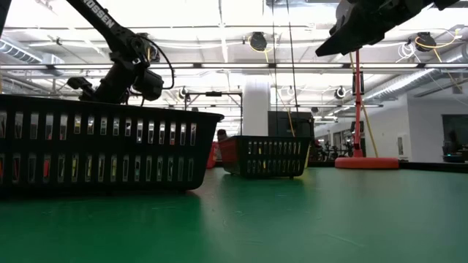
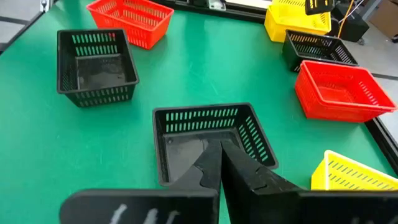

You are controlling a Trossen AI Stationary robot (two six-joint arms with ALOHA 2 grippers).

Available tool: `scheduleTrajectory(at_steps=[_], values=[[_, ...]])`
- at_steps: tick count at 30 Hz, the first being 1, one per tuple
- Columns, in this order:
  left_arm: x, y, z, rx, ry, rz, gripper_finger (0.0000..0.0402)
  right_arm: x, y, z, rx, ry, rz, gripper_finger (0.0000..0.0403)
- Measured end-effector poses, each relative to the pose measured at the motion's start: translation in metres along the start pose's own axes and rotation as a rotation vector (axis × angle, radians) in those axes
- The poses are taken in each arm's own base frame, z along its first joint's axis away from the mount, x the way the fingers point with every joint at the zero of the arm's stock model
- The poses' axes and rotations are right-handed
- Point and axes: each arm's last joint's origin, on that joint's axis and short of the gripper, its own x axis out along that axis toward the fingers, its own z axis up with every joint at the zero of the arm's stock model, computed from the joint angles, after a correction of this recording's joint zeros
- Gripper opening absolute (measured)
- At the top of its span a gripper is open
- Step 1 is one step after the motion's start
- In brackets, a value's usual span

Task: Stack baskets by color
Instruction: Stack the bottom yellow bin on top of the top left yellow bin

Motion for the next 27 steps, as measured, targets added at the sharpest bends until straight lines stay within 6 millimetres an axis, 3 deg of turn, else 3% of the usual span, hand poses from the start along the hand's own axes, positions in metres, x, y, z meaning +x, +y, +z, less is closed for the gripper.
scheduleTrajectory(at_steps=[6,15,27], values=[[0.002,-0.001,-0.003,0.003,-0.006,0.008,0.0112,0.0,0.0,0.0,0.0,-0.001,0.0,0.0],[0.001,-0.002,-0.004,0.014,-0.002,-0.002,0.0009,0.0,0.0,0.0,0.0,-0.001,0.0,0.0],[-0.015,0.013,-0.001,-0.008,-0.008,-0.091,0.0003,0.0,0.0,0.0,0.0,-0.002,0.0,0.0]])
